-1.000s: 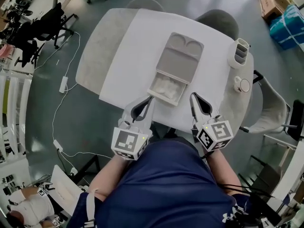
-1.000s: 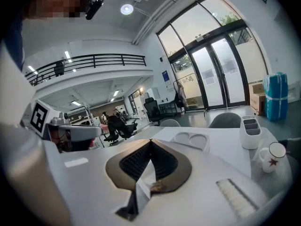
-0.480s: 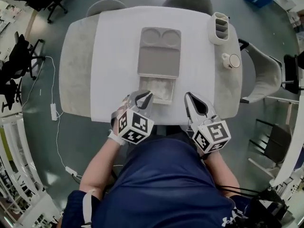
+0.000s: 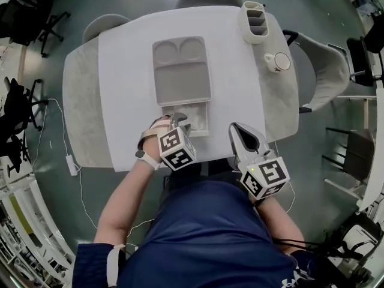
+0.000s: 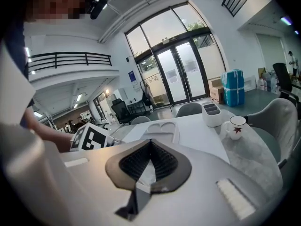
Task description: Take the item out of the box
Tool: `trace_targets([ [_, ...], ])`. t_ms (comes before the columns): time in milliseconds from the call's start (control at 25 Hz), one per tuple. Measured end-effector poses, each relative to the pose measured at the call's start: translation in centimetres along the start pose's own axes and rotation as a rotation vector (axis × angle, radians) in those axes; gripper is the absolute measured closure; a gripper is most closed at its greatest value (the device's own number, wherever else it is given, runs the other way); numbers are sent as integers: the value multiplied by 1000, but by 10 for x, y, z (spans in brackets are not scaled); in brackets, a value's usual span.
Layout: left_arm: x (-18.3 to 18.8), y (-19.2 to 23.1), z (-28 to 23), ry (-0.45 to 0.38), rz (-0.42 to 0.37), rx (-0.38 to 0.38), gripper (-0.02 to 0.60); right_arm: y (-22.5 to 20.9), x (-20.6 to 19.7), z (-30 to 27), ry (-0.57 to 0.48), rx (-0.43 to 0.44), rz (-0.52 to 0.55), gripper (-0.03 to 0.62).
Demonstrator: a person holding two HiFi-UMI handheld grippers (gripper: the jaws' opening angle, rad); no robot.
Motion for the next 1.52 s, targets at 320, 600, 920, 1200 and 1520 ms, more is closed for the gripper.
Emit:
trace_targets([
  [320,-8,-17,-45,141,-69,-107,476,-16,-7,16,-8,-15,-30,591],
  [600,-14,-14,-72,217,-99,-136,487,-28,-14,33,-25,-36,-58,591],
  [920,-13,-21,-74,209,-91,-182,580,-34,-19,44,-30,-44,-64,591],
  [1200,-6,-20,-56,171,-141,-129,580,-25,-19,43,-28,-14,-47,591],
  [1520,-1,-16,-18,84,-80,-76,580,-13,-15,41,-24,22,-16,591],
])
Point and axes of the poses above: the fingertips, and each gripper's own axes: z backward along the fingers, y to its left, x out of its top, the point moved 2 cm from there along z, backward along the fingers
